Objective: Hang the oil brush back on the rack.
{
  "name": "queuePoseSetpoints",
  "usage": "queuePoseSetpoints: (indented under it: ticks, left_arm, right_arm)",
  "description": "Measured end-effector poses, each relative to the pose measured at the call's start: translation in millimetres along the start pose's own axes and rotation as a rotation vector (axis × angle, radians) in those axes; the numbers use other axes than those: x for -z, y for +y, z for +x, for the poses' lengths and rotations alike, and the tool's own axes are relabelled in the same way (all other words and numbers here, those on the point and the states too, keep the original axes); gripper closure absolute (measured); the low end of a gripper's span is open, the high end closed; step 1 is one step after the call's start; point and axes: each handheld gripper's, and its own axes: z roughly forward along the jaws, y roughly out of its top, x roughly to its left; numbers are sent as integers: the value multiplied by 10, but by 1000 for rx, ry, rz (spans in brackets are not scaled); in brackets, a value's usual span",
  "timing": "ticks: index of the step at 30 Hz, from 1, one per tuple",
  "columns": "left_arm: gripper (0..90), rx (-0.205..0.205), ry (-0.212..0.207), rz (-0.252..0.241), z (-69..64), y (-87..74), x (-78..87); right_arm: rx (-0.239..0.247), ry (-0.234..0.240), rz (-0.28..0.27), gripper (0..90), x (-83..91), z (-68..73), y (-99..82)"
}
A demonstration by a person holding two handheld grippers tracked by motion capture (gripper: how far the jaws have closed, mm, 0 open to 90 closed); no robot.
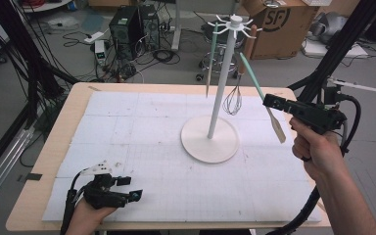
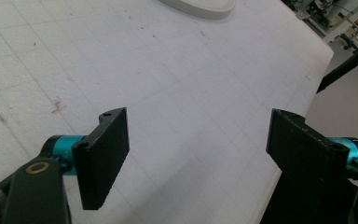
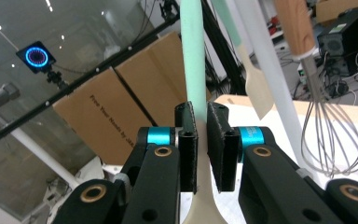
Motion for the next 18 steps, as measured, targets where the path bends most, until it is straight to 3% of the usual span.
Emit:
queuePoseSetpoints:
  ticks: [18]
  left_arm:
    - [220,1,0,1,1,0,-3]
  right_arm:
    - [-13,0,-55,832,99,17,110]
